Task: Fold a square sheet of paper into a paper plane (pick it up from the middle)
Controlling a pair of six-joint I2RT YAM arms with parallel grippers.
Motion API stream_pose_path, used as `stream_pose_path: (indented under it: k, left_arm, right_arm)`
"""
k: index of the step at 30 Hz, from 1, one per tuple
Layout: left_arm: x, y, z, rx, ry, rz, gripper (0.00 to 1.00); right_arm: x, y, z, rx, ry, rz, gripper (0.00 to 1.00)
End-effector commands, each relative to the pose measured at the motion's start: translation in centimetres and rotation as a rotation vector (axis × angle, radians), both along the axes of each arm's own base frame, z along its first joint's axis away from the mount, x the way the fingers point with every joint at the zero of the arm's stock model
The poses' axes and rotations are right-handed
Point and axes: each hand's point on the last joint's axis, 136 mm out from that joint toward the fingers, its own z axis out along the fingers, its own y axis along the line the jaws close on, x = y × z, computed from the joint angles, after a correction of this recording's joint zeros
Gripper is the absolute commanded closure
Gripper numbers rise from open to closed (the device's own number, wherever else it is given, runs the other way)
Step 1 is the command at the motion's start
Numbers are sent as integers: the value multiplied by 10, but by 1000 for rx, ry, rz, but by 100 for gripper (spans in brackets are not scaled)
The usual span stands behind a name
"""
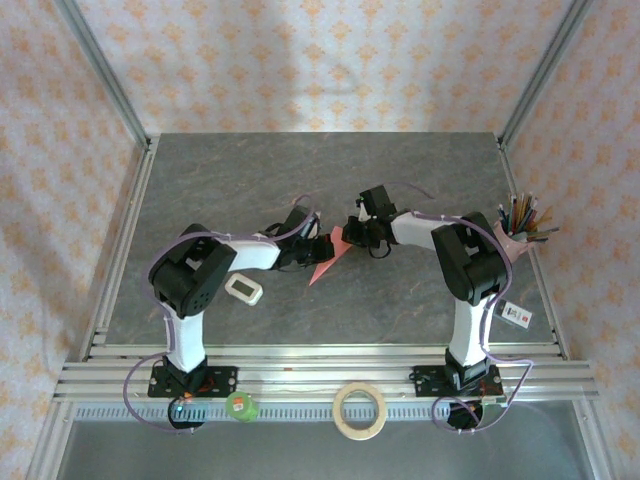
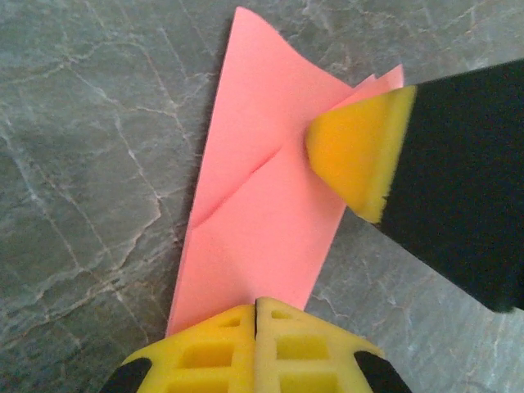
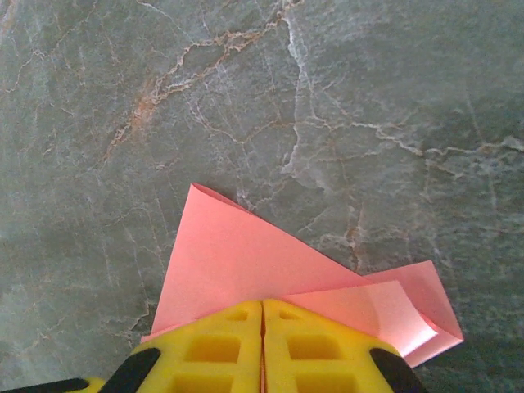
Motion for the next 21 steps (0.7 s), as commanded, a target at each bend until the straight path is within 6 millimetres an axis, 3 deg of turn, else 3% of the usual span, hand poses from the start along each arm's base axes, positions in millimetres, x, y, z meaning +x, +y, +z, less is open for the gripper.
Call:
stream_pose_path:
  k: [1,6,9,15,21]
  left_arm:
    - [-3,4,-15,59,35,15,100]
    - [-15,16,-33,129,81,15,100]
    - [-20,22,-40,151,94,19,100]
    - [-23,25,-45,171,103,21,100]
    - [-24,25,-46,174,106,19,100]
  right_arm:
    - [-13,-14,-19,-53,56,-14,91]
    - [0,-3,27,13,-40,4,90]
    - [-3,2,42,29,-66,23,90]
    - [-26,9,28,16,-19,50,90]
    - [-35,14,16,31,21,55,94]
